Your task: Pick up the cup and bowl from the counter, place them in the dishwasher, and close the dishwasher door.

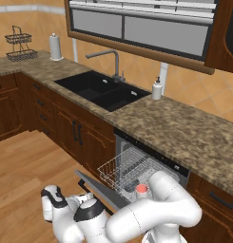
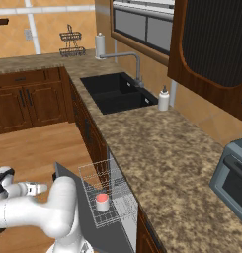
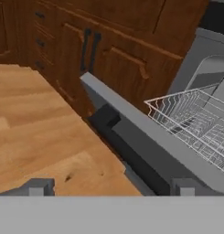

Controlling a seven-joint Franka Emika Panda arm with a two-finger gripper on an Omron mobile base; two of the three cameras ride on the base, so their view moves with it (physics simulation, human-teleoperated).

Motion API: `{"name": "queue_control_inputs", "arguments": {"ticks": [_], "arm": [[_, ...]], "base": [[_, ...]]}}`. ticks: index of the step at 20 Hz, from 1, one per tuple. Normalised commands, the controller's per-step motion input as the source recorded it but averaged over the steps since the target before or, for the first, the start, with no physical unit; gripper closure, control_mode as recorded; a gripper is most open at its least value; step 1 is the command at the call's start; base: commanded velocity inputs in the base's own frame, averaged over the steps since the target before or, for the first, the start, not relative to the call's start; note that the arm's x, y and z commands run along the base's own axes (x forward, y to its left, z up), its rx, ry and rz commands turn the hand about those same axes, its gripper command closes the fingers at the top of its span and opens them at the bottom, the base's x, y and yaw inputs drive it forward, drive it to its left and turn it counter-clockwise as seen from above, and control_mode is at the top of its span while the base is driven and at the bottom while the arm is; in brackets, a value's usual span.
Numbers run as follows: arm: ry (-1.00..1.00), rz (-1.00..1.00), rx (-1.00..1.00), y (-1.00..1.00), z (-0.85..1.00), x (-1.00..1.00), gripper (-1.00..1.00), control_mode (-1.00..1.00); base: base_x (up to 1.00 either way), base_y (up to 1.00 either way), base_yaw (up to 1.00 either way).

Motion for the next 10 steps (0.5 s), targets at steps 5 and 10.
{"name": "queue_control_inputs", "arguments": {"ticks": [5,10], "arm": [[0.04,0.15,-1.00,0.60,0.07,-0.52,-1.00,-1.00],[0.11,0.01,-1.00,0.76,-0.17,-0.57,-1.00,-1.00]], "base": [[0.00,0.00,0.00],[0.00,0.00,0.00]]}}
